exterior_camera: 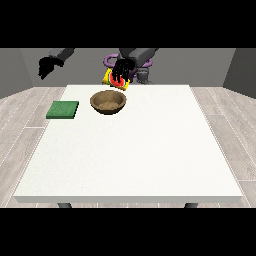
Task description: Pick the cup and pour the ball into the bowl, then pick the bowl and place it on the pad
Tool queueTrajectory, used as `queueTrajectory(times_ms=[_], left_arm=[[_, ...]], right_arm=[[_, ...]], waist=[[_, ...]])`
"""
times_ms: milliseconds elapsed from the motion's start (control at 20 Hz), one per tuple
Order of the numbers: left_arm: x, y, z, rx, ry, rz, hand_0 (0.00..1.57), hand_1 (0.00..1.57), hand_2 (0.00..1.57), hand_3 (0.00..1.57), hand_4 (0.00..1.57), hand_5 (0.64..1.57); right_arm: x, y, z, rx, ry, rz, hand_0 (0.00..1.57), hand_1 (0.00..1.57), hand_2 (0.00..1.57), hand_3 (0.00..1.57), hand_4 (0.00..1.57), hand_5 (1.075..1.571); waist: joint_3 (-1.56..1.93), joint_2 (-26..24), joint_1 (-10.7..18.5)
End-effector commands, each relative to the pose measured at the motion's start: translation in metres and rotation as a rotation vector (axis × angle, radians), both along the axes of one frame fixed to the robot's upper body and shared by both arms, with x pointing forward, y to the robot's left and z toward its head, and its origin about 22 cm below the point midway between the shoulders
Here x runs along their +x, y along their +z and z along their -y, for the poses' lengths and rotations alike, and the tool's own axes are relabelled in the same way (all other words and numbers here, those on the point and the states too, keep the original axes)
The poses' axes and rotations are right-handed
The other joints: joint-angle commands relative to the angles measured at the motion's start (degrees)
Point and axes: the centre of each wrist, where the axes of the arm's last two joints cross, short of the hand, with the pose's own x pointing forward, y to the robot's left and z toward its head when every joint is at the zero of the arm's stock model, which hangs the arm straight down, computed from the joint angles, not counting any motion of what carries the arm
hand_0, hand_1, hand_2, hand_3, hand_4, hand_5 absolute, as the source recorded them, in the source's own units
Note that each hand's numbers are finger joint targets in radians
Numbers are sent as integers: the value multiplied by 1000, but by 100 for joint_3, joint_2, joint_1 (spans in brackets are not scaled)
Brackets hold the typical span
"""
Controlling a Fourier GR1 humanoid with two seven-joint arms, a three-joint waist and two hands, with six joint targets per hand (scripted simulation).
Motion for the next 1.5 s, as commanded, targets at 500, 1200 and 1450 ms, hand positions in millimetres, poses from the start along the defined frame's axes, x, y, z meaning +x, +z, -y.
queueTrajectory(times_ms=[500,1200,1450], left_arm=[[2,58,69,949,-119,112,1543,1543,1571,1571,1259,1434],[6,80,39,314,-55,5,0,0,1571,1571,1244,1458],[-1,53,12,-131,43,-57,489,489,1571,1571,950,1567]], right_arm=[[7,-4,1,2,-9,-25,0,0,129,278,754,1535],[-18,-30,5,42,-49,-50,0,0,232,172,741,1554],[-6,-29,-22,51,-41,-53,0,0,212,253,751,1556]], waist=[[-10,-134,107],[-47,-81,614],[-59,-95,743]])
